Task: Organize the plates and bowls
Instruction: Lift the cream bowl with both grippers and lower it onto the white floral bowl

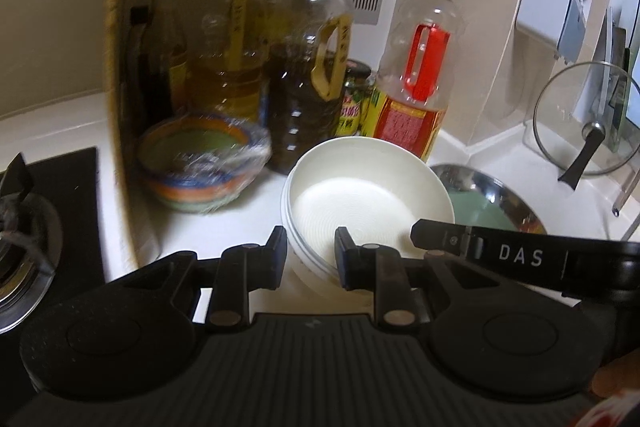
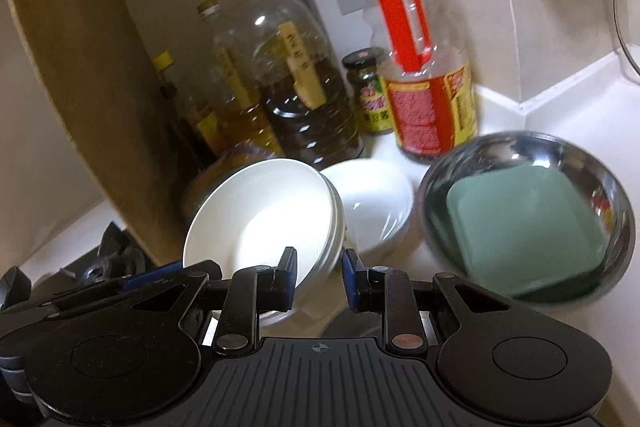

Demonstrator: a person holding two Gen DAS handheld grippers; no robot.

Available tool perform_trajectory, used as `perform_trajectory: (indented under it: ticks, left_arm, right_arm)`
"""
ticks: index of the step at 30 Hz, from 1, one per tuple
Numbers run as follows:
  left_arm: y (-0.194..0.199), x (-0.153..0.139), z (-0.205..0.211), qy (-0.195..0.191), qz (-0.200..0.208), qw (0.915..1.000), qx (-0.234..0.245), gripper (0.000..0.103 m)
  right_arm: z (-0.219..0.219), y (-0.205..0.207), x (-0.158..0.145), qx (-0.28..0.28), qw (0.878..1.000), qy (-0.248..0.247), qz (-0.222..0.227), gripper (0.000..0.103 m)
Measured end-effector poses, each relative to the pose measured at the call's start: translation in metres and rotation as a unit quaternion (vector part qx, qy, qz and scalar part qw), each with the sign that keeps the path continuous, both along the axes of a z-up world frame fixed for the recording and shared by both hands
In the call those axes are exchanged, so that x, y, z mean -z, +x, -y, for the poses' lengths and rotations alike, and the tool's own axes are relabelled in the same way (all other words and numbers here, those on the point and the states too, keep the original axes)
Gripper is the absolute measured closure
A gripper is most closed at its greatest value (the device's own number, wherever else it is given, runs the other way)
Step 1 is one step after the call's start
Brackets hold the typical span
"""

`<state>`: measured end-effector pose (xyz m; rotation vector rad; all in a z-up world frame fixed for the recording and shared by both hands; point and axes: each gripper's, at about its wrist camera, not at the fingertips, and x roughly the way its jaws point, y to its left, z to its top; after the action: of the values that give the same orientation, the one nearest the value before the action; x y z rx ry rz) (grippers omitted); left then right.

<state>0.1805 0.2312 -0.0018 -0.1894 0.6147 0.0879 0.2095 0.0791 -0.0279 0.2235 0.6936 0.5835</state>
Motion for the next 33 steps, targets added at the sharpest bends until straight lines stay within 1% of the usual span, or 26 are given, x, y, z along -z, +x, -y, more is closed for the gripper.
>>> perform_trajectory:
  ticks: [4,10,18,25,33]
  left_arm:
    - [0.021,-0.003,0.011,0.004,0.003,1.0000,-0.004,0.080]
    - [0.047,-0.003,0.017,0.004,0.003,0.9999,-0.014,0.080]
    - [0.068,0.008,0.017,-0.003,-0.014,0.9995,-0.028,0.080]
    - [0.080,0.015,0.017,-0.002,-0.026,0.9991,-0.034,0.080]
    - [0.083,0.019,0.018,-0.010,-0.035,0.9987,-0.035,0.080]
  right_arm:
    - [0.008,0.023,-0.001,-0.002,1.000,0.007,-0.006,0.078]
    - [0.012,0.054,-0.005,-0.012,1.000,-0.001,-0.004,0.078]
    - [0.012,0.087,0.004,-0.027,0.999,-0.003,-0.031,0.078]
    - [0.009,0.103,0.016,-0.035,0.998,-0.004,-0.054,0.078]
    - [0.010,0.109,0.023,-0.038,0.996,-0.011,-0.075,0.078]
